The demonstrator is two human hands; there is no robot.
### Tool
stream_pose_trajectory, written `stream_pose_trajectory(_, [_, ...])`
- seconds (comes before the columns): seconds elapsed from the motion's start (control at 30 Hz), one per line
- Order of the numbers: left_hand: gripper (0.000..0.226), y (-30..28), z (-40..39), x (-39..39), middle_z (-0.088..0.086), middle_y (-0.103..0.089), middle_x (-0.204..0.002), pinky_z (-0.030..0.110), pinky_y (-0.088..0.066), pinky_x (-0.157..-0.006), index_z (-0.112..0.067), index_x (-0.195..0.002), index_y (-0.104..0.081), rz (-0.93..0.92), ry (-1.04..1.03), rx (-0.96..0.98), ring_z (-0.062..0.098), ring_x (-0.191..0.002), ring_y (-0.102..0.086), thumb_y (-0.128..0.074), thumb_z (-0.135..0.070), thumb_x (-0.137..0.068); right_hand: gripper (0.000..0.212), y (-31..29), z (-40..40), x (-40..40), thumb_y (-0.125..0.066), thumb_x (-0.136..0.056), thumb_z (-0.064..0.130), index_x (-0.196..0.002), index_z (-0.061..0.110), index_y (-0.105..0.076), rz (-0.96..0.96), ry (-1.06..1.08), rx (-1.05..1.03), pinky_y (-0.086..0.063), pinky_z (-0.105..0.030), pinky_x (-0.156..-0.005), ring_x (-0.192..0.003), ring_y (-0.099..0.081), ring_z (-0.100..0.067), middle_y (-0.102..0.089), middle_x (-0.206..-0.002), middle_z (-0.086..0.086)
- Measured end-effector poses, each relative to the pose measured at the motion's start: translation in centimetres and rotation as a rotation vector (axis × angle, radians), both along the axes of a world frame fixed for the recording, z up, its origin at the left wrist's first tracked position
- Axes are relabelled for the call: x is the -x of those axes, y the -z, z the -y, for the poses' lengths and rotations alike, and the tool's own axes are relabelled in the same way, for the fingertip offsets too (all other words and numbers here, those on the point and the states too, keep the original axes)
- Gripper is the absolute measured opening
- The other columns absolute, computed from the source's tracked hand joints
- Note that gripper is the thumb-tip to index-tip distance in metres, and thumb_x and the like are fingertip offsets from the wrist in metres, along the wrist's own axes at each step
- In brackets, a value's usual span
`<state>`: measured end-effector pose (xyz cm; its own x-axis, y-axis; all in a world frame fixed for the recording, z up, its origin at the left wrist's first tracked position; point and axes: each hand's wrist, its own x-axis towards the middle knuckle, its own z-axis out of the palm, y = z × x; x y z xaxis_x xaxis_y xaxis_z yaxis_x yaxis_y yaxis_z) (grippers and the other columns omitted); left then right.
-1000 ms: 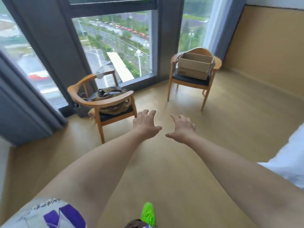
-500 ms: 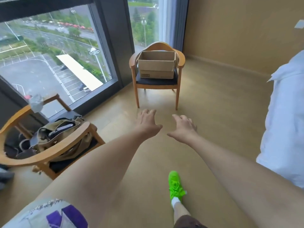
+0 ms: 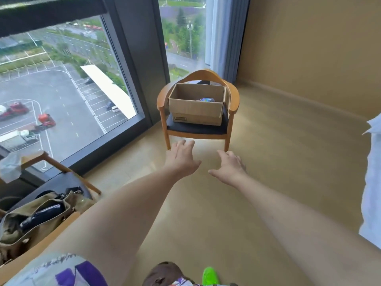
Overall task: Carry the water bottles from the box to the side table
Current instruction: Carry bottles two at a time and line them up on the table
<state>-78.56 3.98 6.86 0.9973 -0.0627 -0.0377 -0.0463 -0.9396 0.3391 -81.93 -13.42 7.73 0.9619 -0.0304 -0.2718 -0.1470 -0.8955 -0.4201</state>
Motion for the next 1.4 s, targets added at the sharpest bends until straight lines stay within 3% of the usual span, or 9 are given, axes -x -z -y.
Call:
stream_pose_trajectory(0.33, [0.073,3.0,-2.5,-21.4,0.005,-0.041,-0.147,0.048,-0.042,-0.104,-0.027,-0.146,-0.038,-0.015,0.096,-0.068,0.030,-0.136,-0.036,-0.067,-0.051,-0.084,0.084,4.0,-3.0,-21.4,-0.072,-0.083,0.054,-0.152,0.033,-0.030,-0.035,0.017,0.039,-0.035,-0.045,-0.111,-0.141,-0.032,-0.030,-0.034,-0.155,-0.004])
stream_pose_trajectory(0.6, [0.064,2.4,-6.6,-40.7,0.005,-0.046,-0.137,0.048,-0.044,-0.099,-0.025,-0.139,-0.044,-0.076,0.107,-0.078,0.031,-0.130,-0.039,-0.066,-0.051,-0.084,0.079,3.7,-5.6,-39.4,-0.068,-0.084,0.053,-0.151,0.028,-0.034,-0.014,0.090,0.056,-0.039,-0.046,-0.106,-0.134,-0.039,-0.030,-0.041,-0.149,-0.005])
stream_pose_trajectory(0.87, [0.071,5.4,-7.5,-53.3,0.004,-0.041,-0.146,0.048,-0.042,-0.102,-0.028,-0.145,-0.038,-0.134,0.123,-0.074,0.030,-0.135,-0.036,-0.067,-0.053,-0.085,0.077,6.0,-6.3,-51.3,-0.068,-0.085,0.053,-0.150,0.029,-0.035,-0.062,0.128,0.075,-0.041,-0.046,-0.106,-0.134,-0.039,-0.029,-0.043,-0.147,-0.004])
stream_pose_trajectory(1.07, [0.065,9.2,-7.2,-62.3,0.004,-0.046,-0.136,0.048,-0.043,-0.103,-0.024,-0.139,-0.045,-0.204,0.095,-0.065,0.030,-0.130,-0.040,-0.065,-0.052,-0.084,0.074,9.9,-5.5,-62.7,-0.064,-0.084,0.059,-0.147,0.030,-0.037,-0.130,0.014,0.157,-0.036,-0.045,-0.106,-0.133,-0.038,-0.031,-0.045,-0.144,-0.006])
stream_pose_trajectory(1.4, [0.066,15.4,-6.3,-74.3,0.006,-0.044,-0.139,0.045,-0.042,-0.099,-0.022,-0.140,-0.043,-0.481,0.100,-0.219,0.031,-0.129,-0.039,-0.068,-0.042,-0.083,0.075,18.1,-2.9,-77.0,-0.068,-0.081,0.057,-0.144,0.029,-0.039,-0.367,-0.052,0.108,-0.037,-0.048,-0.102,-0.130,-0.041,-0.035,-0.046,-0.142,-0.008])
